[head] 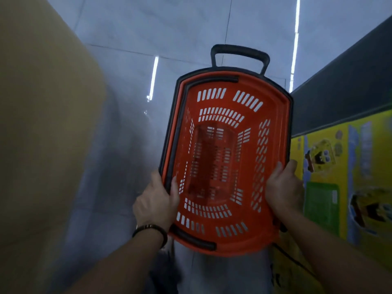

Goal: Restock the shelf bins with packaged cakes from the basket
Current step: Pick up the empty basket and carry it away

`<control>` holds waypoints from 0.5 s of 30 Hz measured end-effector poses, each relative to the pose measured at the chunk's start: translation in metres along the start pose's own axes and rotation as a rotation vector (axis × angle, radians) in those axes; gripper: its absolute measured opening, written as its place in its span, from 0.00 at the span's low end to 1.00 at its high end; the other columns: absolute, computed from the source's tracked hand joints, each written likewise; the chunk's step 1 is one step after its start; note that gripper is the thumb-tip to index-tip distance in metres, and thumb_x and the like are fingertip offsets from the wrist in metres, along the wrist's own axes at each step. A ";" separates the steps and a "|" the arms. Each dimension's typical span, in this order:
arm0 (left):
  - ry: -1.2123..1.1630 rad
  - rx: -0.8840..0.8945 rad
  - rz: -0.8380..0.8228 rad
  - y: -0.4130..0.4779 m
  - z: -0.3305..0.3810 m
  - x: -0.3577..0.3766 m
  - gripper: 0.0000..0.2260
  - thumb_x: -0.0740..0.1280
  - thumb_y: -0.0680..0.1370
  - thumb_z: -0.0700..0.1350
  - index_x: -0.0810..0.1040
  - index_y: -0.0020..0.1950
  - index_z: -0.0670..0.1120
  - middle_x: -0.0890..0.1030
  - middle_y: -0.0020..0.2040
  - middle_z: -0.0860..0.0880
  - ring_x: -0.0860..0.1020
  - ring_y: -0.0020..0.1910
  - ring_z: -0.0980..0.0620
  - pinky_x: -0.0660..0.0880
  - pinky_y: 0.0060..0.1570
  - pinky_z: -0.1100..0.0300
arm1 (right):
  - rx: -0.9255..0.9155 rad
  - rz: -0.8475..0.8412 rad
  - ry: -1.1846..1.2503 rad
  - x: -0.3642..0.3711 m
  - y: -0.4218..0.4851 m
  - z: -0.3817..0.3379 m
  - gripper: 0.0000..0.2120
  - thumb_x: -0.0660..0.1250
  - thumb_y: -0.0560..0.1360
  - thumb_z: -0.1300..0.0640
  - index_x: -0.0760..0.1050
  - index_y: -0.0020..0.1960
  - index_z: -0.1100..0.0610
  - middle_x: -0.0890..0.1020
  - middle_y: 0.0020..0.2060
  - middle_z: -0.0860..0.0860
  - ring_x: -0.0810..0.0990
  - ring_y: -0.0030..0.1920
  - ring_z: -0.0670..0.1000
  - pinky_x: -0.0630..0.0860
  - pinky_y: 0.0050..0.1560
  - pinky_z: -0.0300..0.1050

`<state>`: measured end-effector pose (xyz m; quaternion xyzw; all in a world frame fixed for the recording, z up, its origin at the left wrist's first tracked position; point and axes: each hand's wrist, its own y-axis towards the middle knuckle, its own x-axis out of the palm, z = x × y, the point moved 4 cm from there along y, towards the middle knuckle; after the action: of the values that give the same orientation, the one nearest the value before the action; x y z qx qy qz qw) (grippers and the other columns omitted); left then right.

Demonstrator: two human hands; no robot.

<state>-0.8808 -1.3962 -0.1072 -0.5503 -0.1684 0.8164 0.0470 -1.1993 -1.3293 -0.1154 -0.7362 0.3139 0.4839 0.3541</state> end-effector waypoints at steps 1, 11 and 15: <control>0.002 0.009 -0.002 0.015 0.010 0.000 0.19 0.63 0.83 0.60 0.70 0.65 0.47 0.85 0.49 0.43 0.84 0.42 0.36 0.69 0.39 0.53 | 0.001 0.012 -0.003 -0.001 0.015 -0.009 0.23 0.49 0.87 0.44 0.64 0.71 0.61 0.82 0.45 0.65 0.79 0.38 0.63 0.71 0.37 0.52; 0.052 0.042 0.044 0.108 0.078 -0.004 0.20 0.60 0.84 0.62 0.70 0.65 0.47 0.83 0.46 0.47 0.79 0.36 0.43 0.71 0.37 0.53 | -0.016 0.010 -0.046 -0.015 0.110 -0.075 0.19 0.50 0.88 0.47 0.67 0.64 0.62 0.82 0.50 0.68 0.80 0.46 0.67 0.64 0.40 0.51; 0.047 0.036 0.019 0.119 0.082 -0.002 0.19 0.59 0.83 0.63 0.68 0.62 0.49 0.78 0.43 0.50 0.75 0.35 0.46 0.72 0.38 0.52 | -0.014 -0.001 -0.067 -0.014 0.118 -0.076 0.20 0.49 0.88 0.44 0.66 0.64 0.59 0.80 0.45 0.62 0.78 0.42 0.64 0.67 0.37 0.50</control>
<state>-0.9423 -1.5269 -0.1161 -0.5701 -0.1476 0.8065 0.0532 -1.2621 -1.4556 -0.1067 -0.7221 0.2979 0.5103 0.3598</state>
